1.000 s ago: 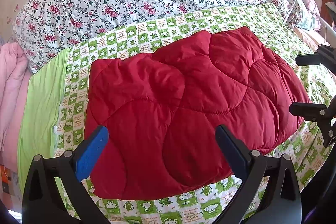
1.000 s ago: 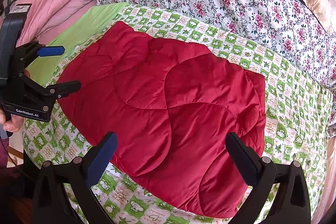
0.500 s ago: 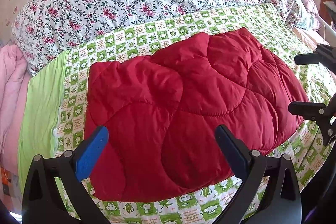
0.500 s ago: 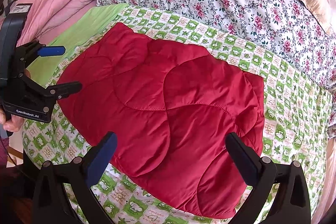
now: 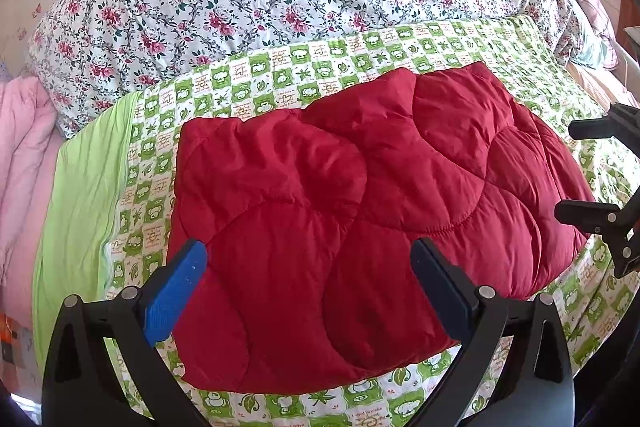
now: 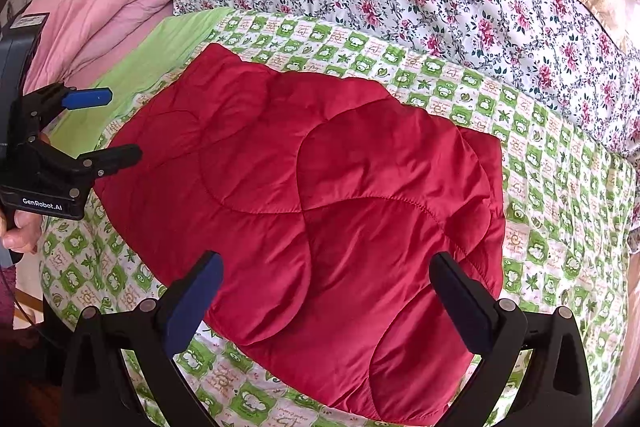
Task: Fold large clothes
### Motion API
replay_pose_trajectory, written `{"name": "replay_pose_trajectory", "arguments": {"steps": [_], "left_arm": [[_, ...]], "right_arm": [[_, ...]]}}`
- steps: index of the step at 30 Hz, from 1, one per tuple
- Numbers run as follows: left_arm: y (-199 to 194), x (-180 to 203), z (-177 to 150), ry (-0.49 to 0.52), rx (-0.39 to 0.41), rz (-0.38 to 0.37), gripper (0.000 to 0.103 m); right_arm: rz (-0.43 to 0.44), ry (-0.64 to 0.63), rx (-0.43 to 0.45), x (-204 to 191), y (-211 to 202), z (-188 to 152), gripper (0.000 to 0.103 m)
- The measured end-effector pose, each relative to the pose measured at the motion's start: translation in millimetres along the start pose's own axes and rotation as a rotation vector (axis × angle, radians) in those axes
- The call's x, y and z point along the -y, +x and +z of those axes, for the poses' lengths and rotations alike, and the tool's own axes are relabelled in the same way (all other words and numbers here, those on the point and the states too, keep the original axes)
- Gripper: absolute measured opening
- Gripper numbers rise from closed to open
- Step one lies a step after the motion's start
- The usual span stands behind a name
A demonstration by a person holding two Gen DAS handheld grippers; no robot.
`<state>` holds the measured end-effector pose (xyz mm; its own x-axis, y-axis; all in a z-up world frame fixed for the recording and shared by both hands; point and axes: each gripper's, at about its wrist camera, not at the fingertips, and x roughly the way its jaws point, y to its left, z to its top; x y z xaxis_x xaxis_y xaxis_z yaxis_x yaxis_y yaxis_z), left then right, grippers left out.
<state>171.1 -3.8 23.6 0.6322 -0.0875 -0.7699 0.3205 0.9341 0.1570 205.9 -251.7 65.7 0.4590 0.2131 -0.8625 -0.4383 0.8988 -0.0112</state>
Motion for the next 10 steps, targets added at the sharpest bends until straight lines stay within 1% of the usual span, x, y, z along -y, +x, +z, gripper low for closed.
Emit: {"name": "replay_pose_trajectory", "arguments": {"steps": [10], "left_arm": [[2.3,-1.1,-0.3,-0.005,-0.006,-0.004,0.102]], "right_arm": [[0.010,0.008,0.006,1.2,1.5,-1.3,0.103]]}}
